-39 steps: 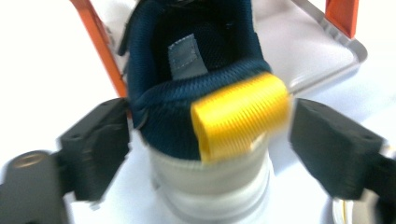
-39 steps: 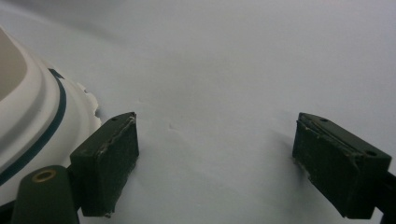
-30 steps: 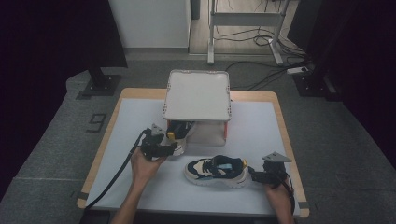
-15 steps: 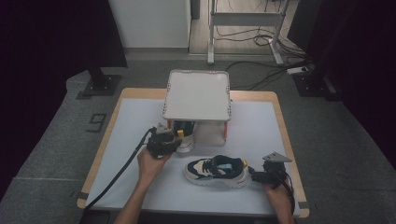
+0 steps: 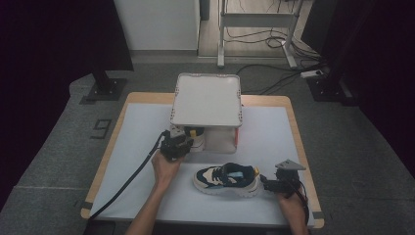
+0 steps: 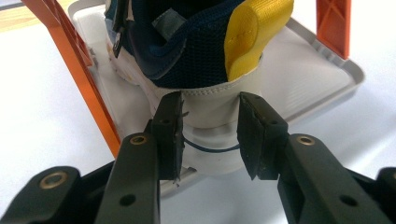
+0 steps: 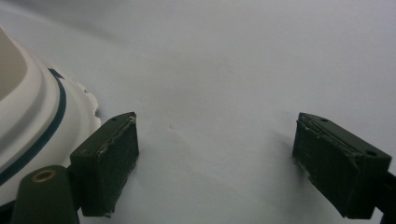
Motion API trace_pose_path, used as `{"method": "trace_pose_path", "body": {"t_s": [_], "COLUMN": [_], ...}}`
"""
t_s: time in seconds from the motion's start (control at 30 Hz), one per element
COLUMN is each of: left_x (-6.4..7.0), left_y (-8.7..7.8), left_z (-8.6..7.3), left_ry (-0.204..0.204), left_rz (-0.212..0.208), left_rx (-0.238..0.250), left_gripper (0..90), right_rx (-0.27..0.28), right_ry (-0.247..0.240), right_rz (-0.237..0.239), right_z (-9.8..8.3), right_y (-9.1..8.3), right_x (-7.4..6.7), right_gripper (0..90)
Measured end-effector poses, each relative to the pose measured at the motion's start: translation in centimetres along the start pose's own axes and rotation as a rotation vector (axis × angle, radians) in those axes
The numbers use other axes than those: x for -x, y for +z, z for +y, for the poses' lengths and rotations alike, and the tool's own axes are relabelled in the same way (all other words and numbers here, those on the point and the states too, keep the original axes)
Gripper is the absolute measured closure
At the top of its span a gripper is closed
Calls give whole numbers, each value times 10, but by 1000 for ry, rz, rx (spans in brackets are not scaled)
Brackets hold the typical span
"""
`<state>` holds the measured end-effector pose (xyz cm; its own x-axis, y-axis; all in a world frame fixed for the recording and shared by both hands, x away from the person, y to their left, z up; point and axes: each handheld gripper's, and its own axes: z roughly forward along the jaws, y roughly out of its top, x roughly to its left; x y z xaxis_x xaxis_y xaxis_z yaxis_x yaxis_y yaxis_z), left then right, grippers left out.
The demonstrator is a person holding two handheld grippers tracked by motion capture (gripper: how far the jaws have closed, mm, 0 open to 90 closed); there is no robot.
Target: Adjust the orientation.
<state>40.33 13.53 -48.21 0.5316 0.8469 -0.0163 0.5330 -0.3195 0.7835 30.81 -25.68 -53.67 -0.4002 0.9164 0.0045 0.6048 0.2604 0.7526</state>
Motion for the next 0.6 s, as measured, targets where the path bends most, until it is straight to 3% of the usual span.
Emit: {"method": "trace_pose_path", "body": {"t_s": [0.13,0.37,0.57,0.6], "left_x": [-3,-2,-1,-1], "left_y": [6,7,-6,-8], "left_z": [-1,-2,-1,0], "left_ry": [-3,1,24,30], "left_rz": [30,44,18,11], "left_rx": [10,17,12,7], "left_gripper": [608,596,459,377], "right_rx": [0,0,0,0], "right_ry": [0,0,0,0], "right_rz": [0,0,0,0], "right_z": [0,0,0,0], "right_y": [0,0,0,0], "right_x": [0,0,0,0], "right_gripper": [140,141,140,141]}}
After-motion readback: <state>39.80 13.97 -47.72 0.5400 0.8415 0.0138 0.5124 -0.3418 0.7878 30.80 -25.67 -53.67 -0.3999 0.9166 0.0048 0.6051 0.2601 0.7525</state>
